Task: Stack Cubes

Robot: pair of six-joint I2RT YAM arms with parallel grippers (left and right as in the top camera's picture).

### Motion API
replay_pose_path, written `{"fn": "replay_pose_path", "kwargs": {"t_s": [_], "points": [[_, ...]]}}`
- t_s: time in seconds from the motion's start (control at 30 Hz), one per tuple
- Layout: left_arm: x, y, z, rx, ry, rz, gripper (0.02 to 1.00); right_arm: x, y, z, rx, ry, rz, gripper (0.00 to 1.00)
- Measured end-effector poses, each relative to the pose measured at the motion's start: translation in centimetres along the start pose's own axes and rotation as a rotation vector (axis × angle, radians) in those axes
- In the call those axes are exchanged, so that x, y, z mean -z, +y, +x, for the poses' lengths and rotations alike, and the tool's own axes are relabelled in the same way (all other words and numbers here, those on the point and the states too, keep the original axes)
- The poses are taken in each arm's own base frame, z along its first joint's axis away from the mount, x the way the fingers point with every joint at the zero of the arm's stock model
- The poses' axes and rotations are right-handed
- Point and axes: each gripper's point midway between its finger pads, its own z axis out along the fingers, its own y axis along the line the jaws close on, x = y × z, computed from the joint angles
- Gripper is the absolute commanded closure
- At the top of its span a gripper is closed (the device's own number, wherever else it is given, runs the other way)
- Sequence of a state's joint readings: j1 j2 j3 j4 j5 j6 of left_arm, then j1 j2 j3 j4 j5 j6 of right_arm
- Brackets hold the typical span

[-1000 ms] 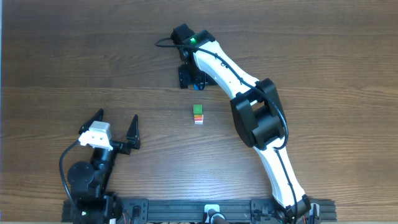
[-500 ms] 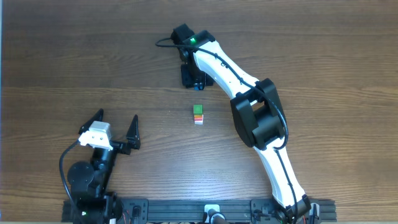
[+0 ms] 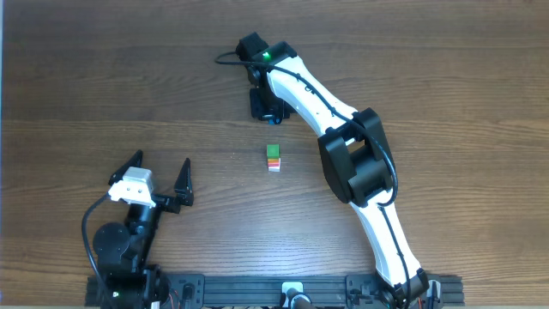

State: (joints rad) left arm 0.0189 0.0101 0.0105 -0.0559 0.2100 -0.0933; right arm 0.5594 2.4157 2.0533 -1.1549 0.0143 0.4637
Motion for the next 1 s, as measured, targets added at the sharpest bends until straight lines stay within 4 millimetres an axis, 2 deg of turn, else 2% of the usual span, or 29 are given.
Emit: {"fn": "replay_pose_path", "kwargs": {"t_s": [0.57,0.67,0.8,1.0], "points": [[0.0,0.0,0.0,0.000,0.000,0.000,0.020,0.1,-0.1,0.2,-0.008,0.009,0.003,0.958],[0.0,0.0,0.0,0.000,0.000,0.000,0.020,0.8,-0.1,0.3,-0.008,0.008,-0.001,0.985],[0.0,0.0,0.0,0.000,0.000,0.000,0.018,3.5,0.0,0.0,-0.009,-0.038,-0.023,0.989],[0.0,0.0,0.0,0.000,0.000,0.000,0.020,9.7,-0.3,0.1,-0.010,-0.123,-0.059,0.989]]}}
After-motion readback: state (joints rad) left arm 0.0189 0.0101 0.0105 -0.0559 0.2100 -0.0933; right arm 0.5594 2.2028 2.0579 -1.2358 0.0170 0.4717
